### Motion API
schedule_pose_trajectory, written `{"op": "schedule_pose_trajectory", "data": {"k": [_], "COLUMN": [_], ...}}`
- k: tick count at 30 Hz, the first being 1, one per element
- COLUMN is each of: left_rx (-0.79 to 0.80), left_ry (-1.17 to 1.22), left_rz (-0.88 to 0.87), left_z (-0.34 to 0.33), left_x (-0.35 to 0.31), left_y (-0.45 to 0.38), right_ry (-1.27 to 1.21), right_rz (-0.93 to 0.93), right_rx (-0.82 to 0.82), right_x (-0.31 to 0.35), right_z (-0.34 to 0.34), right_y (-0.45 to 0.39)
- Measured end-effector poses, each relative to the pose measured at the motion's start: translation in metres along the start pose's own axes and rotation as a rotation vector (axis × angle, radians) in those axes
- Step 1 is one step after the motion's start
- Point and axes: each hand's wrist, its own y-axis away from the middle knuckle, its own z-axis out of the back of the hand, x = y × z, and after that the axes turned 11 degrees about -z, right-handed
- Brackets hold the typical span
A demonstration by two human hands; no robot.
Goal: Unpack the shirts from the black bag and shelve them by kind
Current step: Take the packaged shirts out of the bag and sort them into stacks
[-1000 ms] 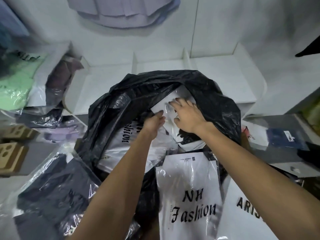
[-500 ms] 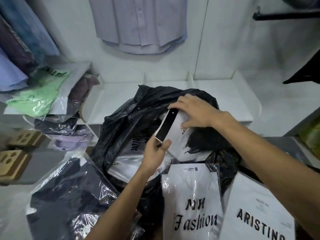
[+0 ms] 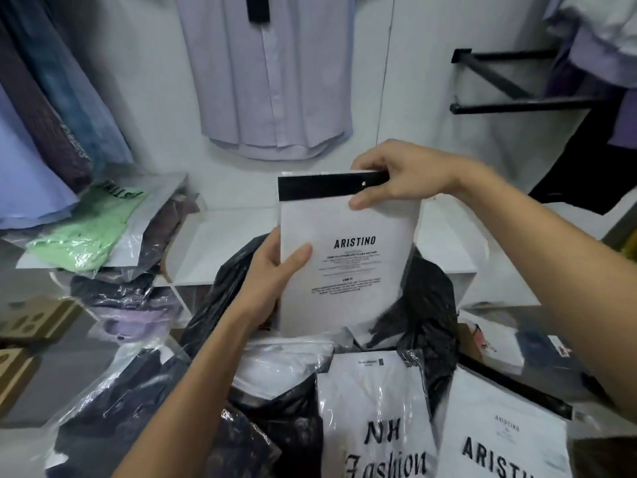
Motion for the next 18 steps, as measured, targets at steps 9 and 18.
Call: {"op": "schedule_pose_trajectory", "data": {"k": [9, 18], "left_rx": [-0.095, 0.017], "left_ry": [0.018, -0.314], "left_rz": [-0.081, -0.309], "left_z": [-0.025, -0.062], "left_x": [-0.029, 0.001], "left_y": [-0.016, 0.004], "right_ry": [0.134, -0.336], "right_rz": [-0.078, -0.539], "right_rx": [-0.682, 0.042], "right_x": [0.021, 0.07], "right_z": [0.018, 0.033], "right_y": [0.003, 0.003]}}
